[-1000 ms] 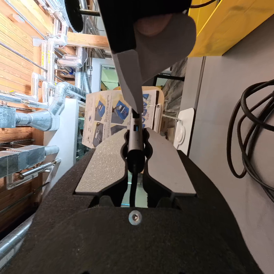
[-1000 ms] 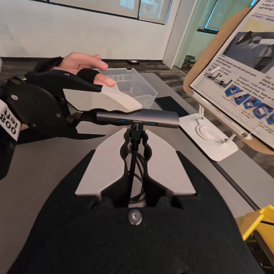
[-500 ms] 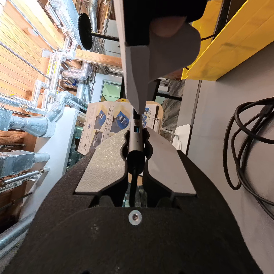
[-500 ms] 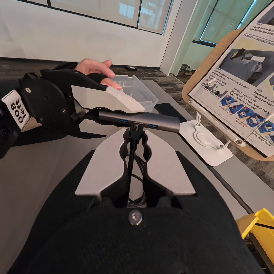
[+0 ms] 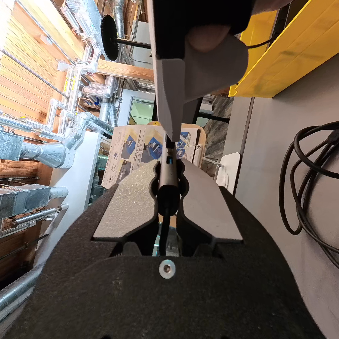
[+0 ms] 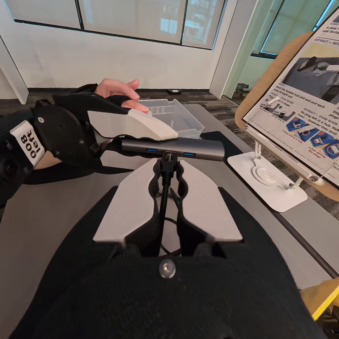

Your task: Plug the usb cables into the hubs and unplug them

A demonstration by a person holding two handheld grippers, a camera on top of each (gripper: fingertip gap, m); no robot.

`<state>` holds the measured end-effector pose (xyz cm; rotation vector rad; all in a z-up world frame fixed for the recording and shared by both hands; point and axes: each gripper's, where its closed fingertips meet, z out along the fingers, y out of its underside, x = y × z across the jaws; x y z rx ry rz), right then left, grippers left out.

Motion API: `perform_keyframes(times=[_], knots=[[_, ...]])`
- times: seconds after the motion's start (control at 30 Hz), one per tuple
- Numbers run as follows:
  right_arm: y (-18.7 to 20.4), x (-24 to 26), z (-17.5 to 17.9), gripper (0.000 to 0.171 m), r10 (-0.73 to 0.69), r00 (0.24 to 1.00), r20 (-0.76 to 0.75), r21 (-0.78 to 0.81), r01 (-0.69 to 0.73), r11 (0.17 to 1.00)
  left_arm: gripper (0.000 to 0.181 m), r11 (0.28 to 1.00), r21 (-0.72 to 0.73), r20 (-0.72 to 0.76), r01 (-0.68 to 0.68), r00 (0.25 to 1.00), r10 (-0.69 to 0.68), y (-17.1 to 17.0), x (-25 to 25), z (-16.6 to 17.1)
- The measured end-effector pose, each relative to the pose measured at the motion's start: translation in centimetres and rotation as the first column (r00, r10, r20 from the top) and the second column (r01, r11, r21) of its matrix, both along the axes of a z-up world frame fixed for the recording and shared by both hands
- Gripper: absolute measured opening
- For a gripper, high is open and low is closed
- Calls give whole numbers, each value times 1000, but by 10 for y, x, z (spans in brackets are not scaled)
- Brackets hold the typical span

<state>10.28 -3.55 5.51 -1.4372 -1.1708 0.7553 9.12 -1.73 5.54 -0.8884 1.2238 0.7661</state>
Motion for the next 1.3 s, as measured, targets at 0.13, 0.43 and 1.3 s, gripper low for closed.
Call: perform_keyframes(times=[0.13,0.43,1.3], knots=[[0,-1,0,17,-23,1000,2,16,23,1000,17,1000,16,-19,-21,1000,22,0,0,0],[-4,1,2,17,75,997,-14,4,-75,997,16,998,56,-44,-14,999,17,-6,3,4],[4,2,2,17,37,999,5,83,-37,996,18,994,96,-115,-53,991,64,-2,4,5]])
